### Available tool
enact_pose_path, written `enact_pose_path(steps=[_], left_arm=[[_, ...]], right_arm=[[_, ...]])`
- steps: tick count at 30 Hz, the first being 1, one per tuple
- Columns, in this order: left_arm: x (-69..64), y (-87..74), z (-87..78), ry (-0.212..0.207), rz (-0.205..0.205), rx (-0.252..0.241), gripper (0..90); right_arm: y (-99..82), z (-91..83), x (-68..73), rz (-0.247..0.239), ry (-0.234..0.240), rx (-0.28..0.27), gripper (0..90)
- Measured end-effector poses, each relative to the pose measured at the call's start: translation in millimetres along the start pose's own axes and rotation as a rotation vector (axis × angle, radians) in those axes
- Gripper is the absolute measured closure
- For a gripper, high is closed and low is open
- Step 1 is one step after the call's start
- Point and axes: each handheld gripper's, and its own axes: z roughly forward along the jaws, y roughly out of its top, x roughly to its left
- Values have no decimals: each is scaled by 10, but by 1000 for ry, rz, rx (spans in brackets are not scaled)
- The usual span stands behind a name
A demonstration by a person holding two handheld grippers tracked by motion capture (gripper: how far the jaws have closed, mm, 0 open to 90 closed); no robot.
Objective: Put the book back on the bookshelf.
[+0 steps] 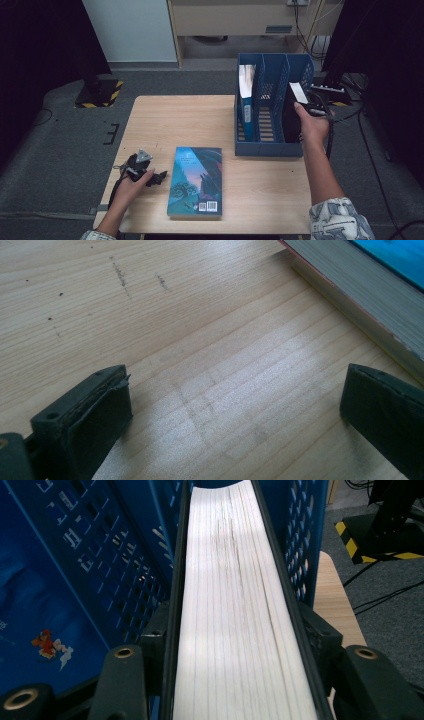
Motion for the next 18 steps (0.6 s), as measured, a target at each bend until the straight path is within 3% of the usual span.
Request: enact_pose_path(steps=[11, 13, 18], left_arm=[[-2, 0, 0, -2, 2, 0, 0], [-3, 0, 1, -2, 2, -1, 0], [-3, 1, 1, -2, 3, -1, 0]], right_arm=[[23, 42, 48, 2, -6, 17, 448], [25, 42, 31, 24, 3, 11, 454], [40, 10, 26, -13, -47, 0, 515]])
